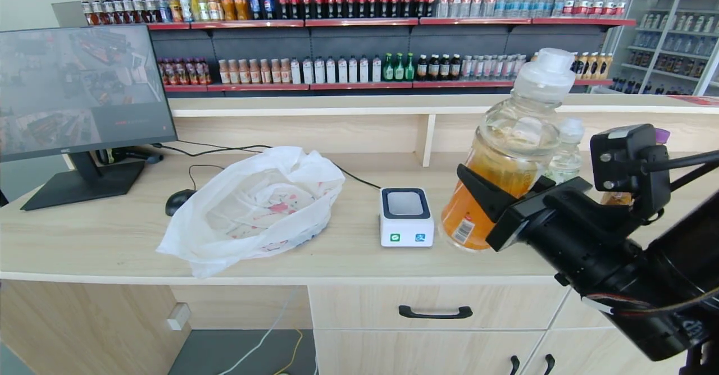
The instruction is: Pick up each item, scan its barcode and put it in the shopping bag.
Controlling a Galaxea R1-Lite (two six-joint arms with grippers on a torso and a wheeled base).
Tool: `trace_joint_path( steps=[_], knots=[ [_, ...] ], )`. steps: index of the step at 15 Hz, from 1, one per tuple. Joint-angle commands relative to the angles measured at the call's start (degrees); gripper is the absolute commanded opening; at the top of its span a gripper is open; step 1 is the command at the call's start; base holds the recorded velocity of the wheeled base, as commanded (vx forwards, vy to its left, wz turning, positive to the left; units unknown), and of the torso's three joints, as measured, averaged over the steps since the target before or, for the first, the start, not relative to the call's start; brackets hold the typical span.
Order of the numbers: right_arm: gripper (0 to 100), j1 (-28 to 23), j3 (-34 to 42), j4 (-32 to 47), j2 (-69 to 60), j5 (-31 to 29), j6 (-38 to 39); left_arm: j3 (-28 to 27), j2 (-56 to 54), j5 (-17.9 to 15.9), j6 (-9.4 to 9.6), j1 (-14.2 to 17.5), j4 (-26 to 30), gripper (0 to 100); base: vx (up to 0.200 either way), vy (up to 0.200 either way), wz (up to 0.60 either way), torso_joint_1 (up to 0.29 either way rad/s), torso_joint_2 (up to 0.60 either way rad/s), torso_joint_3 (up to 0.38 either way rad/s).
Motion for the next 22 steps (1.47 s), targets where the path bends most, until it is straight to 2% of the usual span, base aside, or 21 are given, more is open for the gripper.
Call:
trace_joint_path(
  steps=[1, 8, 22],
  knots=[
    [0, -1.82, 0.74, -0.30, 2.22, 0.01, -0.08, 0.05, -0.02, -0.01, -0.01, 0.00, -0.01, 100, 0.000, 0.000, 0.00, 0.000, 0.00, 0.000],
    [0, -3.58, 4.52, -2.32, 2.49, 0.10, 0.71, 0.05, -0.02, -0.01, -0.01, 0.00, -0.01, 100, 0.000, 0.000, 0.00, 0.000, 0.00, 0.000],
    [0, -4.02, 4.52, -3.11, 2.93, 0.18, 0.53, 0.05, -0.02, -0.01, -0.10, 0.09, -0.01, 100, 0.000, 0.000, 0.00, 0.000, 0.00, 0.000]
  ],
)
